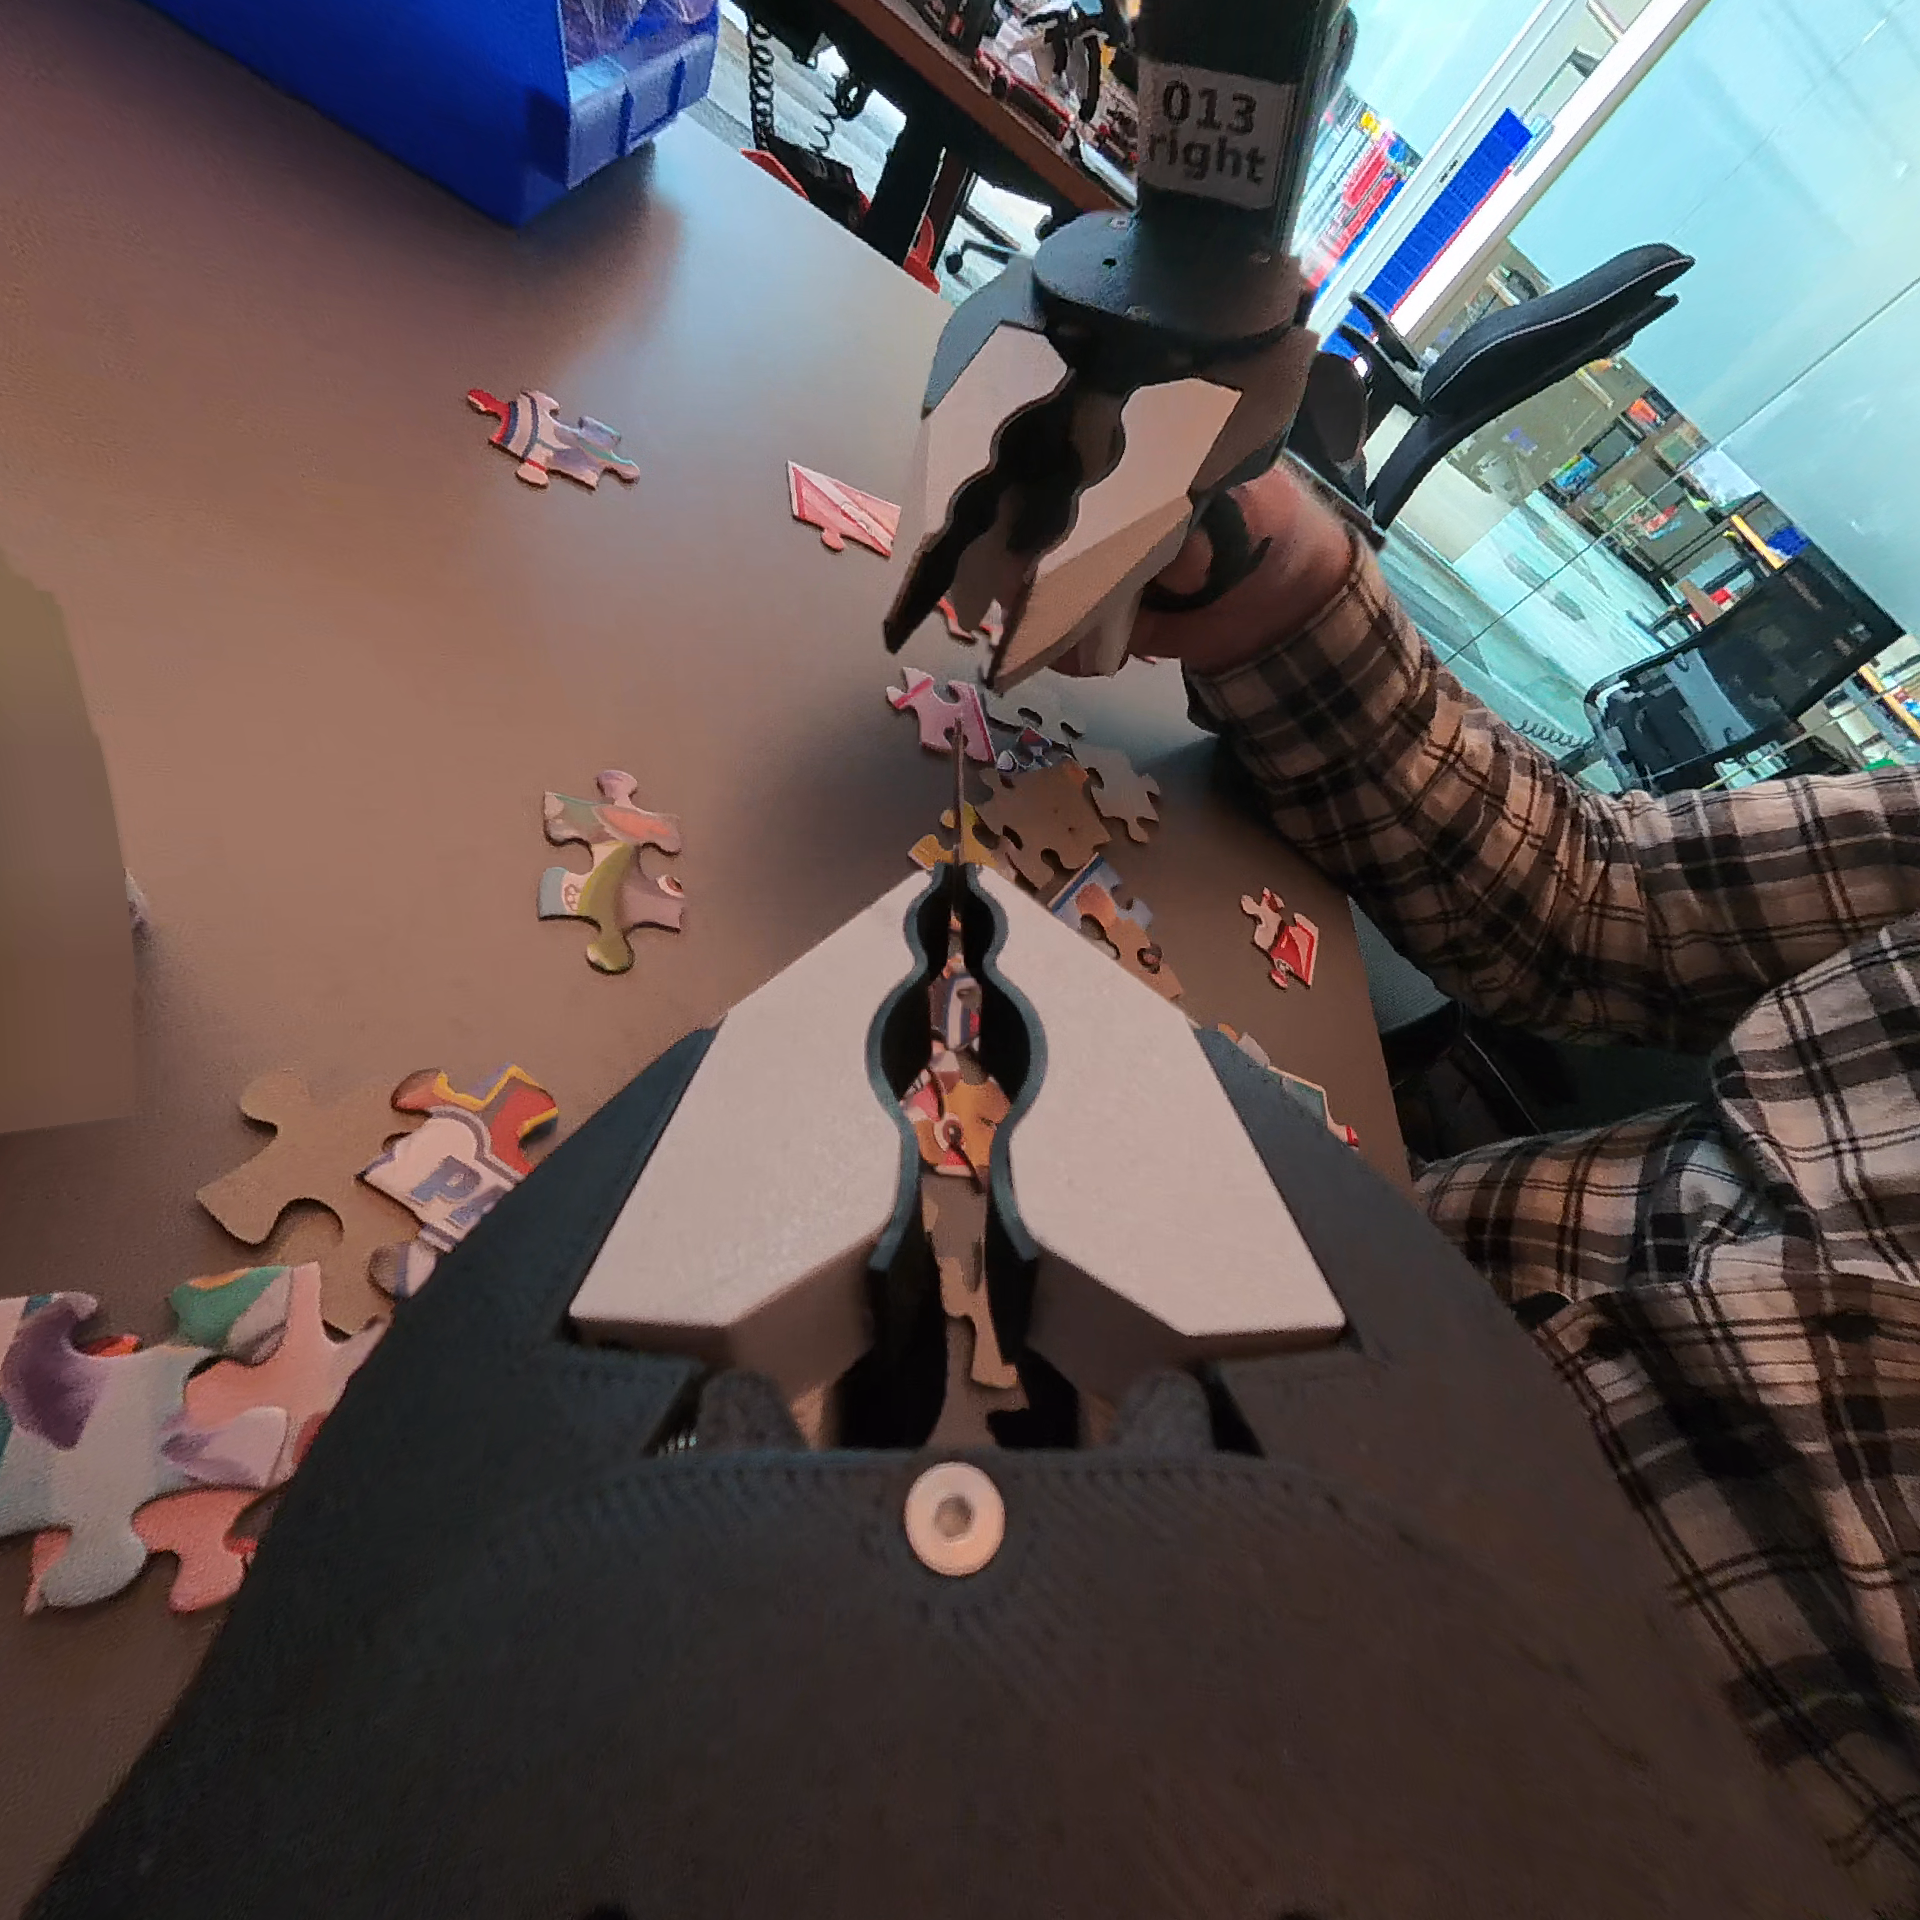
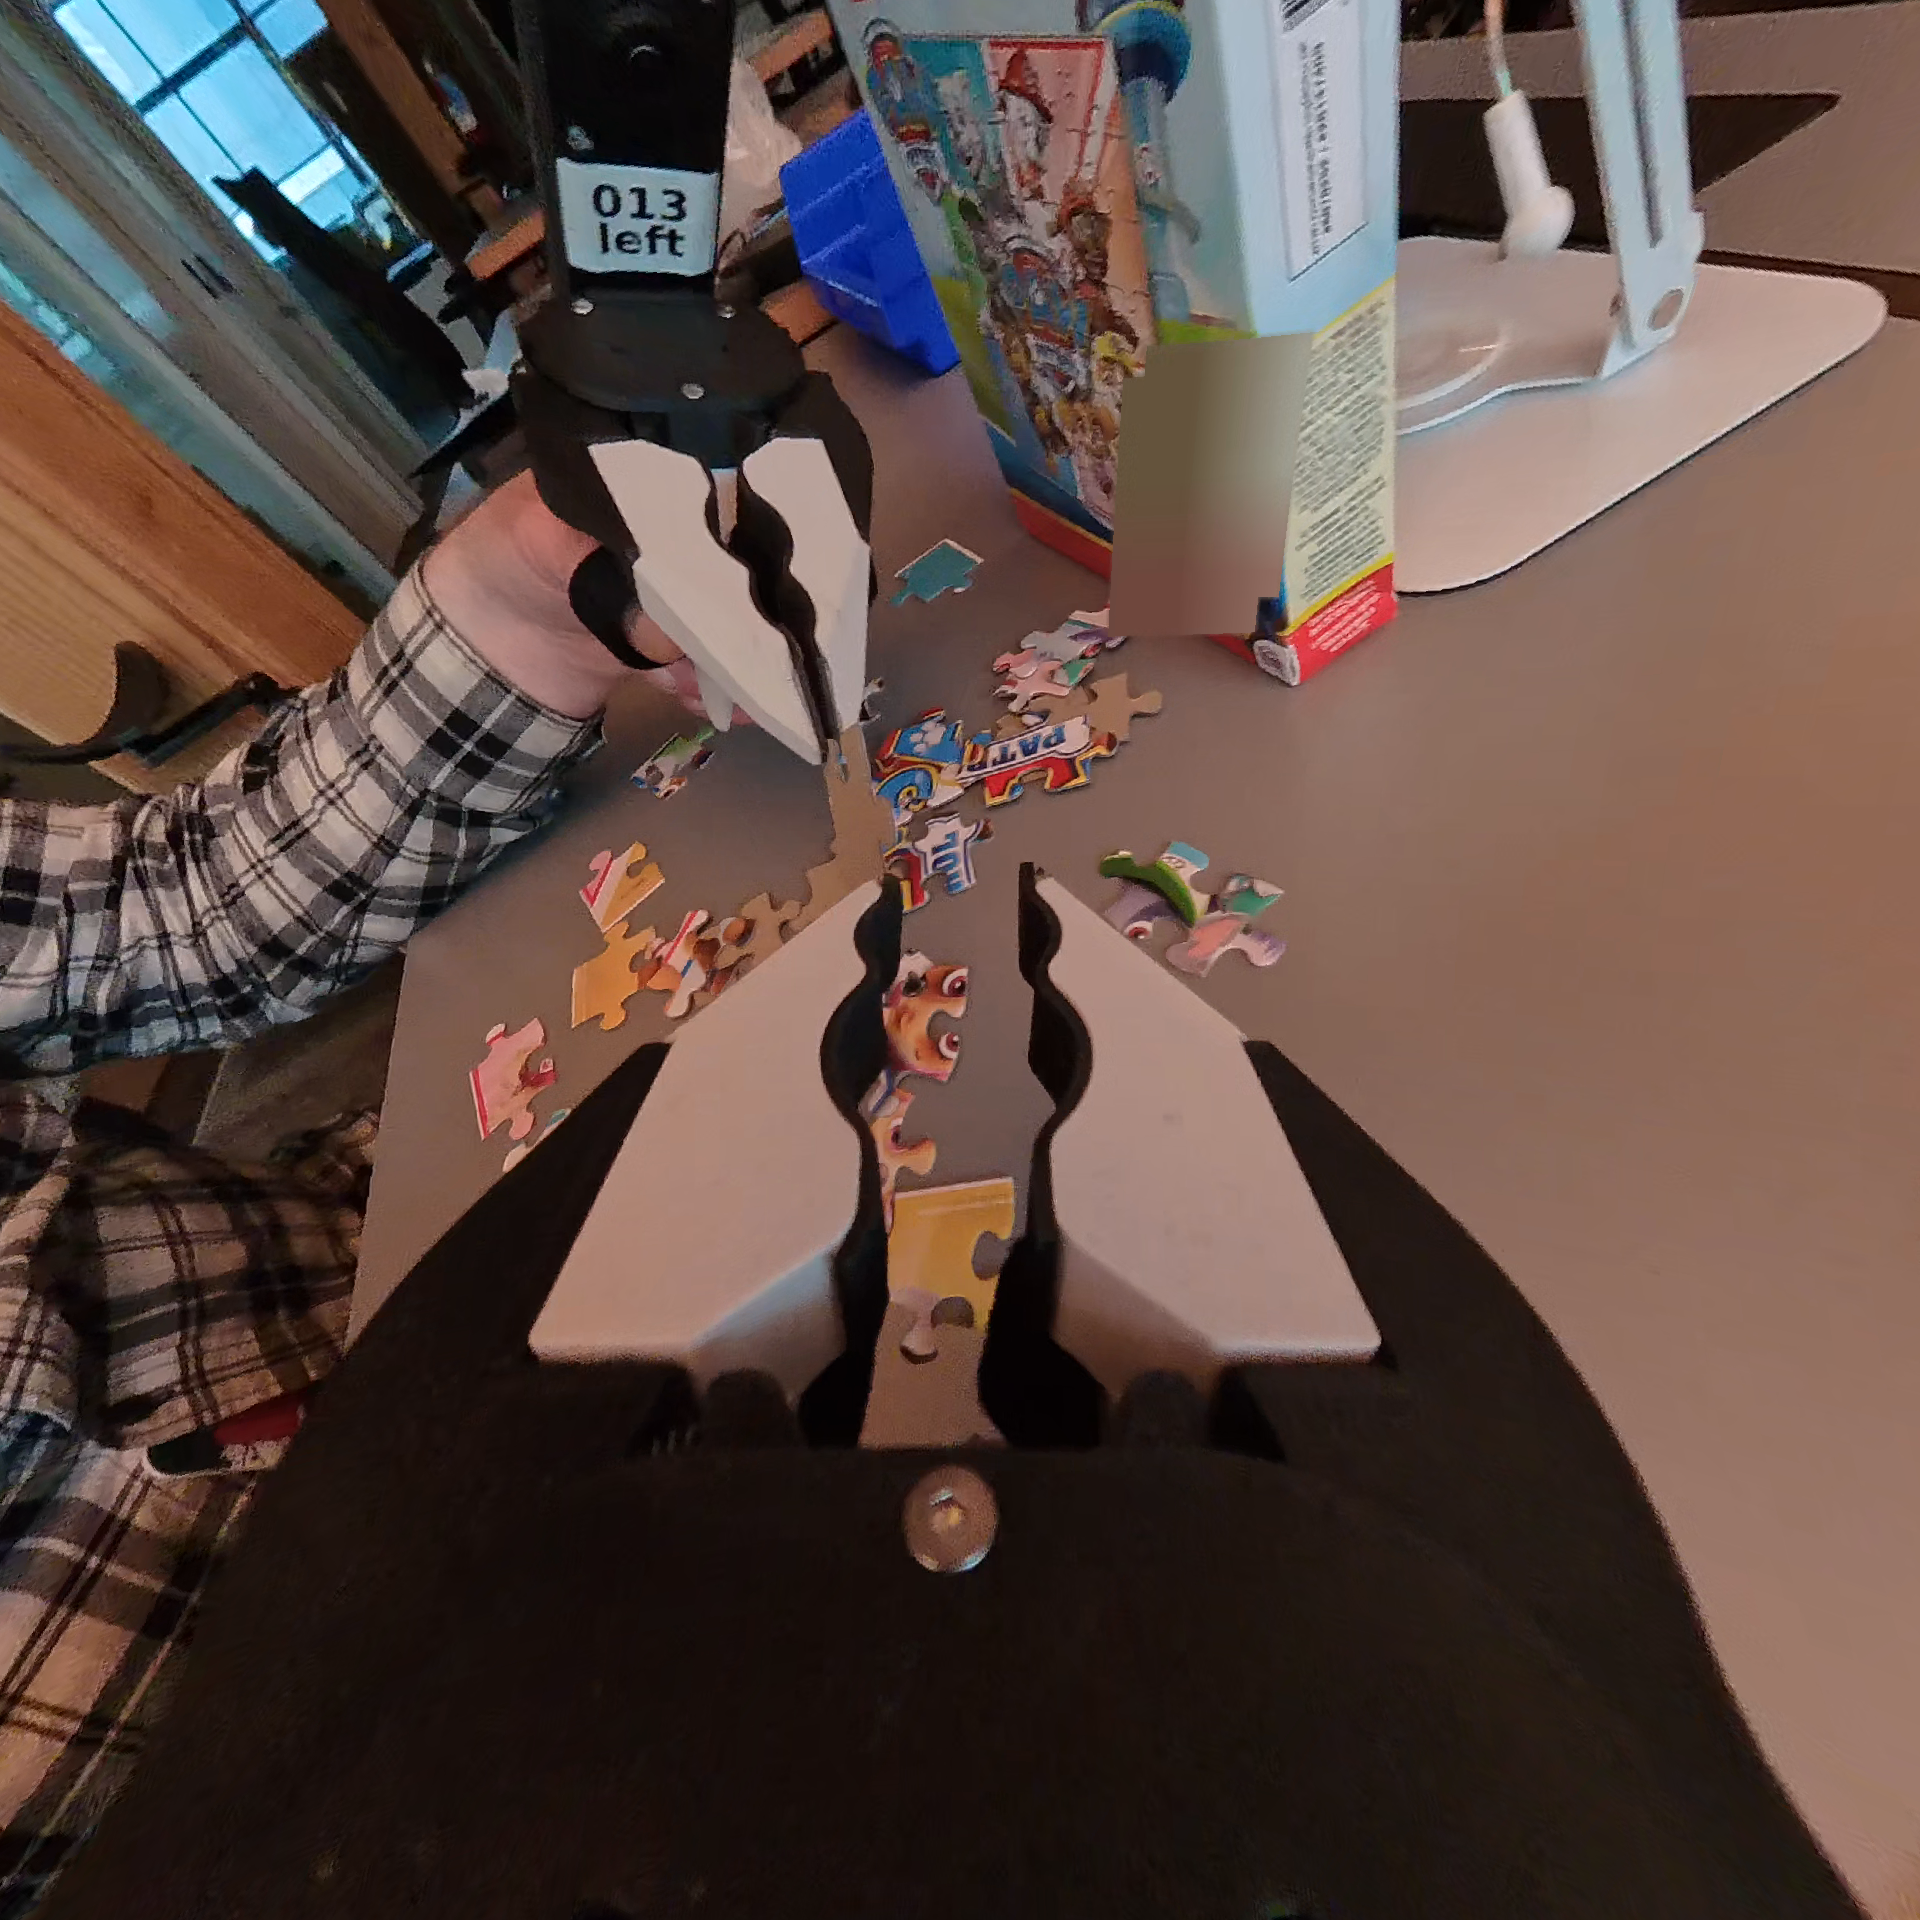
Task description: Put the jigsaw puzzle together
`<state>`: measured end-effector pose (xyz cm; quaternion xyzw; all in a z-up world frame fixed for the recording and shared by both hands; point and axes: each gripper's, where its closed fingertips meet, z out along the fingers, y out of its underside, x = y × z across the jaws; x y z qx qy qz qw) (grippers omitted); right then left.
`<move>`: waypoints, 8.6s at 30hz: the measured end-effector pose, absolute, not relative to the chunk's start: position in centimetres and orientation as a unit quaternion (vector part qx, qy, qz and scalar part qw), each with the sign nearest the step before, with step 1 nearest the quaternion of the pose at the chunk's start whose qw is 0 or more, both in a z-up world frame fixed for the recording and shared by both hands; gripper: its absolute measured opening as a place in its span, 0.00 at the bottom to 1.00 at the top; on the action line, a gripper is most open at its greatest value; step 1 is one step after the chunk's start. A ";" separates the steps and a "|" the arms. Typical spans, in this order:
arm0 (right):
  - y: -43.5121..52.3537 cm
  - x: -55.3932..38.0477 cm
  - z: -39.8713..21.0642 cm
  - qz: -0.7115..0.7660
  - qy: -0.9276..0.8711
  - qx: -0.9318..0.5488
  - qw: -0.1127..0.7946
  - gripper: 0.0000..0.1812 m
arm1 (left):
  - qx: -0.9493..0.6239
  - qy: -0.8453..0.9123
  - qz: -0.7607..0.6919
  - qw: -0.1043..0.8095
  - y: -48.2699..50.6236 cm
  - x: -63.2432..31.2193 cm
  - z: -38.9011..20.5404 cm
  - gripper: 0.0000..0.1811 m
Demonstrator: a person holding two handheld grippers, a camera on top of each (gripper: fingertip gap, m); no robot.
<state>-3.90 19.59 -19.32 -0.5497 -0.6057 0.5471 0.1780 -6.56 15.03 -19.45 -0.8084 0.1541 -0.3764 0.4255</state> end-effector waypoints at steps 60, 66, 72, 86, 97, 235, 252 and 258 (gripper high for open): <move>-2.4 22.7 -38.5 0.248 -0.747 -0.614 -0.062 0.04 | -0.799 0.165 -0.368 0.445 12.2 -5.4 -18.7 0.00; -1.1 22.9 -36.6 0.284 -0.723 -0.630 0.004 0.00 | -0.791 0.164 -0.378 0.452 11.4 -5.2 -18.0 0.00; -2.4 20.2 -29.9 0.348 -0.733 -0.576 0.101 0.00 | -0.805 0.151 -0.369 0.439 7.5 -5.7 -17.9 0.00; -6.3 3.7 -21.4 0.325 -0.816 -0.379 0.292 0.00 | -0.883 0.127 -0.014 0.453 -7.2 -15.2 -20.3 0.00; -8.0 -2.4 -24.6 0.238 -0.856 -0.306 0.342 0.00 | -0.892 0.235 0.136 0.361 -10.5 -14.0 -25.9 0.14; 1.7 11.5 -27.4 0.298 -0.772 -0.545 0.135 0.13 | -0.878 0.329 -0.135 0.321 0.2 9.4 -27.6 0.14; 0.4 10.3 -27.4 0.313 -0.764 -0.536 0.173 0.17 | -0.878 0.316 -0.109 0.342 -0.3 9.0 -27.7 0.15; -0.8 9.9 -27.3 0.324 -0.765 -0.530 0.169 0.17 | -0.874 0.319 -0.092 0.355 -1.1 8.4 -27.6 0.13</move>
